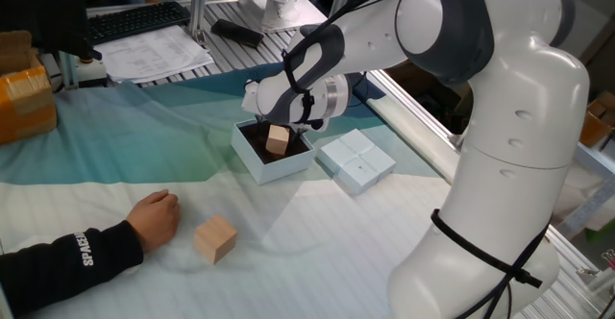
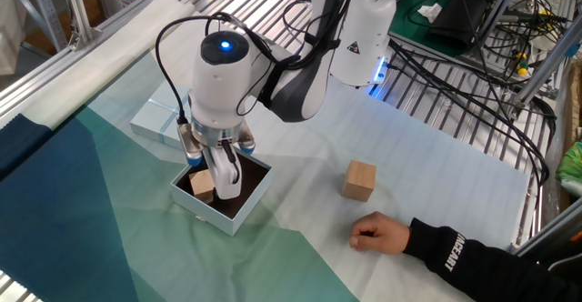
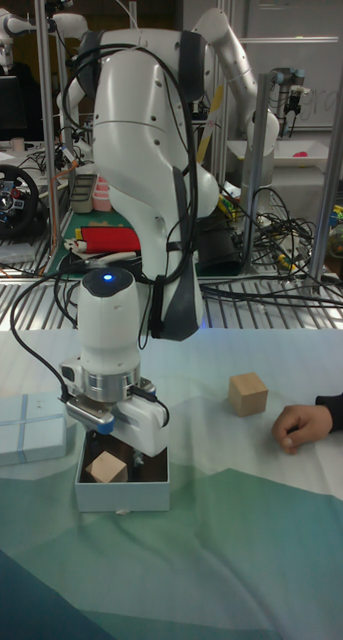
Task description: Take everything out of the gift box
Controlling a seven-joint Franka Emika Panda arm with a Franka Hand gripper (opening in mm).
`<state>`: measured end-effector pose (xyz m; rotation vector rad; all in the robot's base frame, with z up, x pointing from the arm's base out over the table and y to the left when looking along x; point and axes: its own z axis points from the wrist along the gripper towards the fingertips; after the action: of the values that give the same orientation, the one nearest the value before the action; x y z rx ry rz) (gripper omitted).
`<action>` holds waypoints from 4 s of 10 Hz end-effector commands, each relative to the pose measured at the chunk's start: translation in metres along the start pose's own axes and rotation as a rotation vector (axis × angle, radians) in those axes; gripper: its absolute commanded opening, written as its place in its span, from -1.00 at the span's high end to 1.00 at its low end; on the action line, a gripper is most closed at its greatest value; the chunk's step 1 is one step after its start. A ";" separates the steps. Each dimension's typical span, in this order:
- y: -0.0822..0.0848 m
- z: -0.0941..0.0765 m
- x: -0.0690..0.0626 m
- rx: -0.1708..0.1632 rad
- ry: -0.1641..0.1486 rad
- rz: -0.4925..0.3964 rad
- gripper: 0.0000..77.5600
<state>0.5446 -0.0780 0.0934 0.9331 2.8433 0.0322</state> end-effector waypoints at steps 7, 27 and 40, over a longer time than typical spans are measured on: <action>-0.002 0.002 -0.001 0.010 -0.014 0.011 -1.00; 0.000 -0.047 0.004 -0.001 0.002 0.043 0.97; 0.042 -0.119 0.067 0.015 0.024 0.161 0.97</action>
<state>0.5008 -0.0036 0.2006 1.1497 2.7928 0.0401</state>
